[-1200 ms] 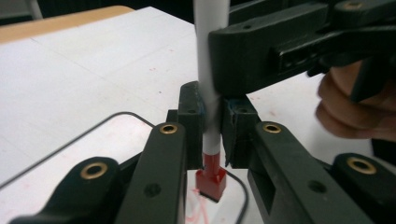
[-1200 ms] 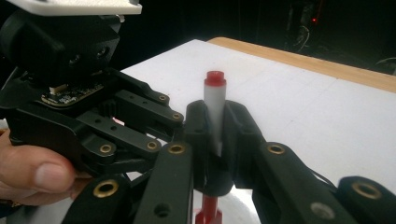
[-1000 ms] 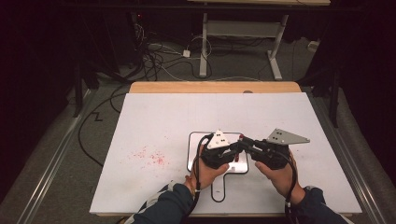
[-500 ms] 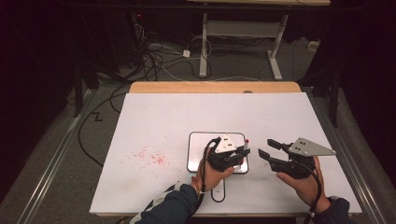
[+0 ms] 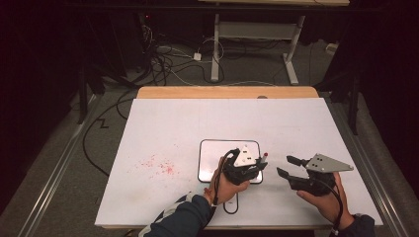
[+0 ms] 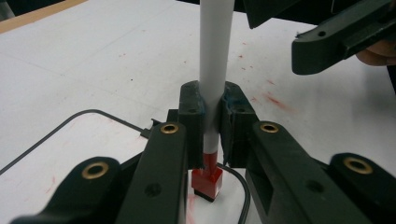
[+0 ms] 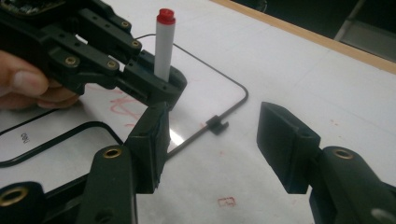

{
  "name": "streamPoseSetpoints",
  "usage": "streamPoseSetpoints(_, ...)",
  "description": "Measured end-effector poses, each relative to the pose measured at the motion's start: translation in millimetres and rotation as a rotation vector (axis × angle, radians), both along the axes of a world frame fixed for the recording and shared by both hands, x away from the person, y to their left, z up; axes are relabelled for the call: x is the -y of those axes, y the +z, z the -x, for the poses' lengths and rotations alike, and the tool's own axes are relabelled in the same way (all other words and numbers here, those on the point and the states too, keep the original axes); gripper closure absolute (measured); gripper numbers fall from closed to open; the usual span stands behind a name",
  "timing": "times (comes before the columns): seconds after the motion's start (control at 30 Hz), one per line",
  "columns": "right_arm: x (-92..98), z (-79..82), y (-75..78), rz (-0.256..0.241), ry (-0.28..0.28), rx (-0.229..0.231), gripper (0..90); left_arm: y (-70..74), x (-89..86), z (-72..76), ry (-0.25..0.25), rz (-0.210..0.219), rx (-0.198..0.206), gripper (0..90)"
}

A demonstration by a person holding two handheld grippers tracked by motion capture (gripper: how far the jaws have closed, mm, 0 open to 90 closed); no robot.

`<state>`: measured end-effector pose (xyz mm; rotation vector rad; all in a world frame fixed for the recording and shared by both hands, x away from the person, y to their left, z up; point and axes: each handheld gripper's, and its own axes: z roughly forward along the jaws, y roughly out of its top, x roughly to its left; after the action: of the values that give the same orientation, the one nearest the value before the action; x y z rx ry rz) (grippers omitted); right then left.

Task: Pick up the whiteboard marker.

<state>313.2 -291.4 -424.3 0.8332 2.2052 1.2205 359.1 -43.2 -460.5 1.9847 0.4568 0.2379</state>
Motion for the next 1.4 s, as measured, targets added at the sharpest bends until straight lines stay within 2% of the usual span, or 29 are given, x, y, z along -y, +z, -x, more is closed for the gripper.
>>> streamPoseSetpoints(0.07,-1.9,0.4,-0.5,0.014,0.009,0.007,44.7,0.7,-3.1,0.0,-0.004,-0.008,0.003,78.7)
streamPoseSetpoints(0.2,-2.2,-0.5,-0.8,0.012,0.015,0.009,44.1,-0.6,-17.0,-1.2,0.004,0.009,-0.015,78.7)
streamPoseSetpoints(0.43,-5.8,-0.7,-1.3,0.021,0.031,0.008,43.7,-1.6,-33.0,1.8,0.011,0.014,-0.023,78.7)
streamPoseSetpoints(0.5,-7.1,-0.5,-1.0,0.023,0.036,0.010,43.7,-2.0,-40.0,6.1,0.005,0.004,-0.004,78.7)
streamPoseSetpoints(0.67,-9.7,-0.4,-1.9,0.037,0.048,0.009,42.8,-1.4,-52.9,8.8,0.009,-0.010,-0.002,78.7)
streamPoseSetpoints(0.83,-10.5,-0.5,-1.9,0.047,0.048,0.012,42.4,-1.2,-66.4,9.0,0.022,-0.006,-0.023,78.7)
streamPoseSetpoints(0.87,-10.0,-0.2,-1.5,0.045,0.046,0.012,42.2,0.0,-69.1,10.8,0.021,-0.023,-0.020,78.7)
streamPoseSetpoints(1.0,-9.2,-0.8,-1.4,0.041,0.045,0.014,41.1,1.4,-74.1,13.3,0.021,-0.040,-0.017,78.7)
streamPoseSetpoints(1.17,-11.2,0.2,-1.8,0.062,0.039,0.017,37.4,5.0,-87.5,15.2,0.038,-0.074,-0.025,78.7)
streamPoseSetpoints(1.27,-11.6,0.1,-1.7,0.063,0.037,0.019,37.3,7.1,-100.6,16.9,0.044,-0.103,-0.022,78.7)
streamPoseSetpoints(1.3,-11.6,0.0,-1.9,0.065,0.036,0.019,37.0,7.0,-103.3,16.9,0.026,-0.096,-0.022,78.7)
streamPoseSetpoints(1.33,-11.7,-0.2,-2.1,0.067,0.038,0.017,37.1,7.5,-115.1,18.7,0.057,-0.118,-0.015,78.7)
streamPoseSetpoints(1.37,-11.7,-0.2,-2.1,0.067,0.038,0.017,37.1,7.5,-115.1,18.7,0.057,-0.118,-0.015,78.7)
streamPoseSetpoints(1.4,-12.2,-0.3,-2.4,0.070,0.038,0.018,36.8,7.3,-125.8,20.1,0.074,-0.123,-0.012,78.7)
